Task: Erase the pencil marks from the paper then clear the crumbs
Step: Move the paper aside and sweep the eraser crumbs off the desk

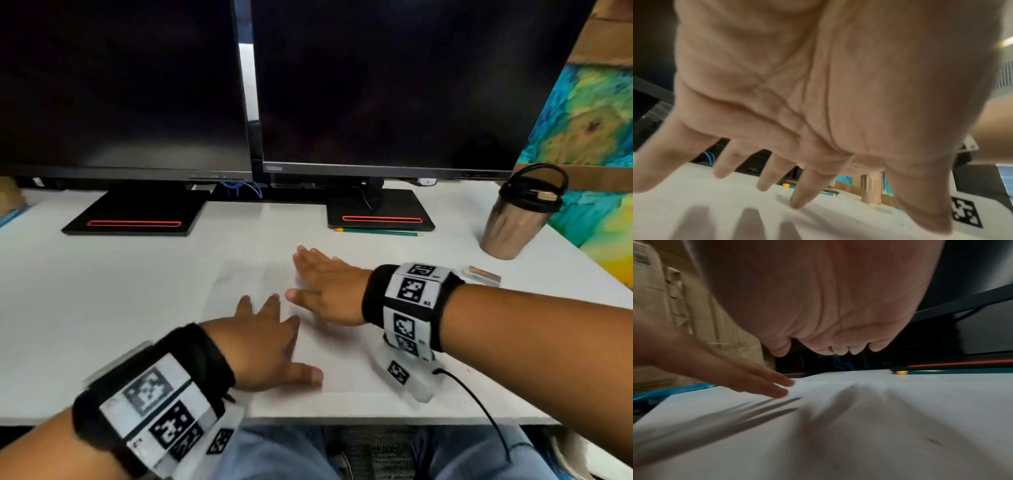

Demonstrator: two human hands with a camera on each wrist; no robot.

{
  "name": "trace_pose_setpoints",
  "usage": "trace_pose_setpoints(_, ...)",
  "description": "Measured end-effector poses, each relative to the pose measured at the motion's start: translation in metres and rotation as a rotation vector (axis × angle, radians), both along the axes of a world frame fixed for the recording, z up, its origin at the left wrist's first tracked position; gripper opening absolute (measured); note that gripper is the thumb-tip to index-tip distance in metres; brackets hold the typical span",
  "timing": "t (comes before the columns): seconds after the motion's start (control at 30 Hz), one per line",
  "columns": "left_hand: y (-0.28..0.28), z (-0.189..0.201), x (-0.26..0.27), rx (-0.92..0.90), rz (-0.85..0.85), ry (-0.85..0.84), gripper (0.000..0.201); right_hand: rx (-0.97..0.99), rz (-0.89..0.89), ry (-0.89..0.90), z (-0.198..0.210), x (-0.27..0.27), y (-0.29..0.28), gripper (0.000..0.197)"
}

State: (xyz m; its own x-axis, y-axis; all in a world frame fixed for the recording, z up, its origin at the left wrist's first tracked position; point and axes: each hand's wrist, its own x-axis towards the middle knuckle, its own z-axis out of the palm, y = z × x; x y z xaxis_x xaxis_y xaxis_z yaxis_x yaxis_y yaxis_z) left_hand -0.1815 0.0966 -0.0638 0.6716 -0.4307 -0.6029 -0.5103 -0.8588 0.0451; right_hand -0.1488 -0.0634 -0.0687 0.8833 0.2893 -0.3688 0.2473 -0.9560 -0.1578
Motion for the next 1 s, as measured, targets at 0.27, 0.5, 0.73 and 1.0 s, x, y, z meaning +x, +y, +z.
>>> trace_pose_setpoints(0.27,-0.002,-0.008,0.007,0.042,-0.044,-0.057,0.087,-0.020,0.024,0.084,-0.040,0.019,0.001,0.075)
trace_pose_setpoints(0.5,0.003,-0.012,0.007,-0.002,-0.040,-0.076,0.066,-0.292,-0.395,-0.024,-0.037,0.014,-0.072,0.104)
trace_pose_setpoints(0.73,-0.003,-0.019,0.005,0.023,-0.072,-0.142,0.070,-0.044,-0.013,0.078,-0.041,0.013,0.001,0.076)
trace_pose_setpoints(1.0,0.005,-0.021,0.004,-0.009,-0.076,-0.155,0.057,-0.232,-0.476,0.083,-0.047,-0.012,-0.100,0.100)
